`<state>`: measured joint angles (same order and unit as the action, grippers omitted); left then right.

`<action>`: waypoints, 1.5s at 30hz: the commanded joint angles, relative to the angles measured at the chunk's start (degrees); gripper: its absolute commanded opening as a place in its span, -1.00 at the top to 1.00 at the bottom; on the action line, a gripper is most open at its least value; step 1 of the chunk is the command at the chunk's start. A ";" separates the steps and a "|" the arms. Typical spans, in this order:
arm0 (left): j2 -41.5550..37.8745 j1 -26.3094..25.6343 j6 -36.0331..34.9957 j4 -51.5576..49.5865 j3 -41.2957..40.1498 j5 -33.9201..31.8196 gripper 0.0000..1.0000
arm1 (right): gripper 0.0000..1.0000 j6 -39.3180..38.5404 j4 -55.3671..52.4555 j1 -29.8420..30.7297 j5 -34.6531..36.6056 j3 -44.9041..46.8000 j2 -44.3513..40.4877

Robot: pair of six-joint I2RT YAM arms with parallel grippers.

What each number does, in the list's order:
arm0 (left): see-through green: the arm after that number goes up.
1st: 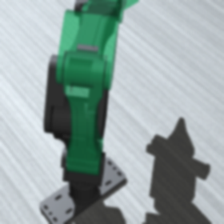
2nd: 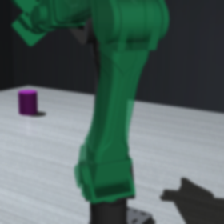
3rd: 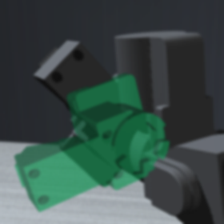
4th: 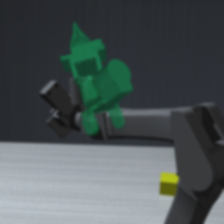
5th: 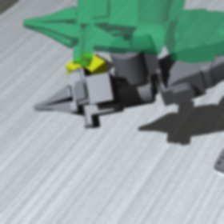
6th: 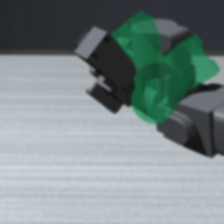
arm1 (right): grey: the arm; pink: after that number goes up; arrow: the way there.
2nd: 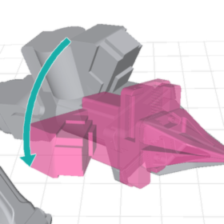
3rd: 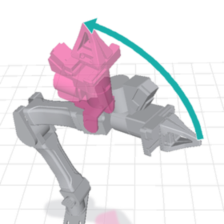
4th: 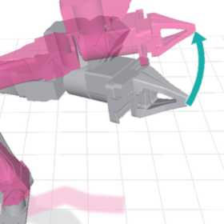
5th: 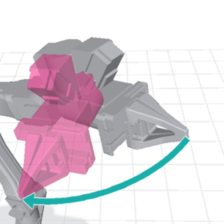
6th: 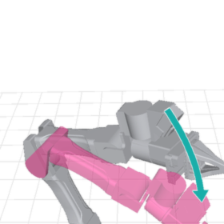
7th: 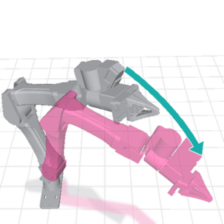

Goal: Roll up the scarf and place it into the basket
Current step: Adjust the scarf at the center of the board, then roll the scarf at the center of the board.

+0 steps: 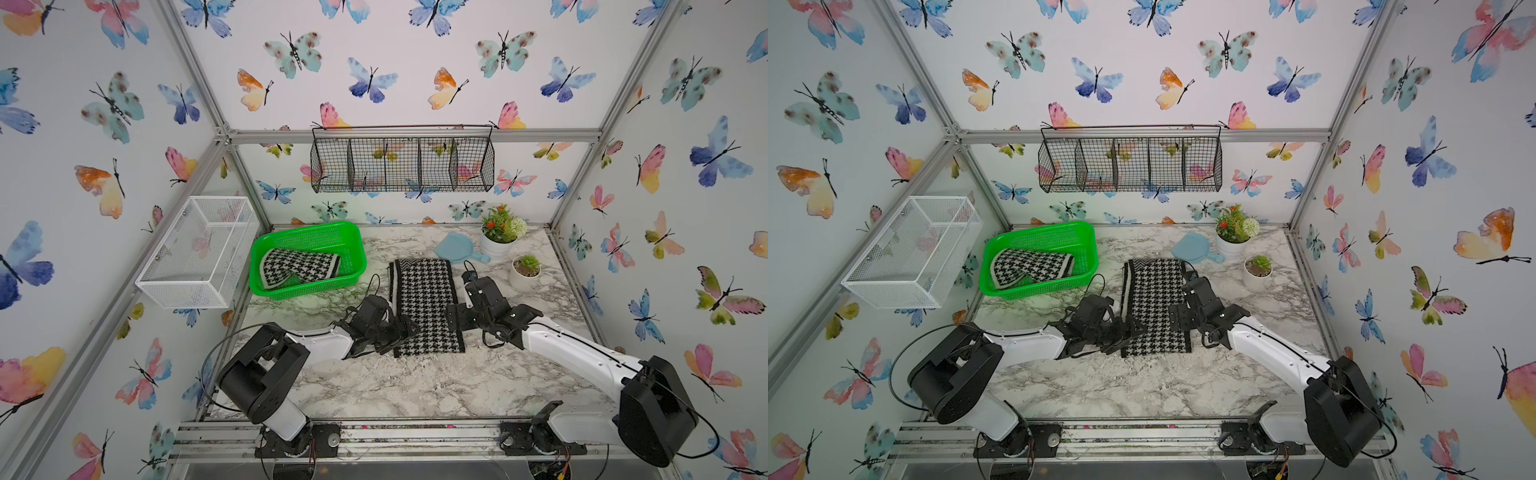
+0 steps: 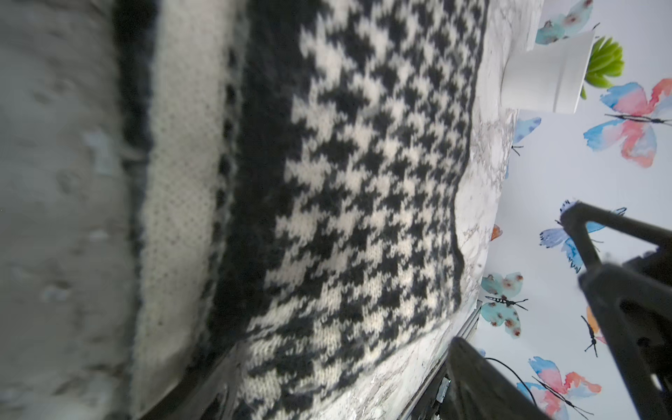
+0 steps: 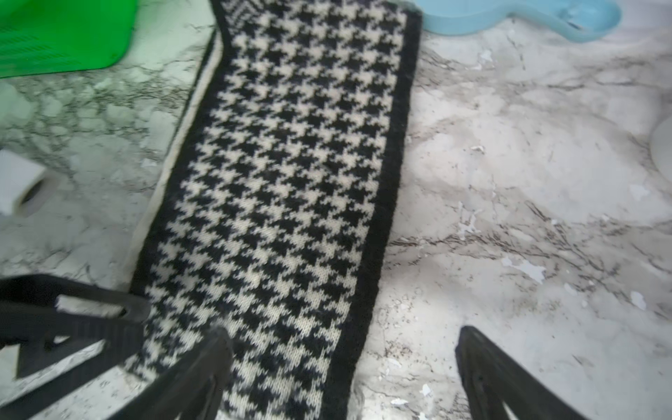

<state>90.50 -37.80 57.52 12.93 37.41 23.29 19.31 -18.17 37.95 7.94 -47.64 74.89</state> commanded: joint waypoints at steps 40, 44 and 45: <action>-20.96 22.85 -19.02 -34.23 10.05 -0.79 -0.82 | 0.09 -19.05 1.26 21.99 6.59 -8.37 26.08; -21.94 23.43 -19.53 -34.46 9.85 -0.77 -0.82 | 0.54 -18.76 -0.39 21.99 7.20 -9.84 29.74; -22.13 23.52 -19.71 -34.63 9.89 -1.06 -0.82 | 0.71 -18.64 -0.61 21.99 7.02 -10.15 30.31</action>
<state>70.22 -14.85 39.42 -20.80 47.53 21.52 0.30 -16.29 59.66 14.15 -57.17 102.41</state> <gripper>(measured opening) 0.908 0.197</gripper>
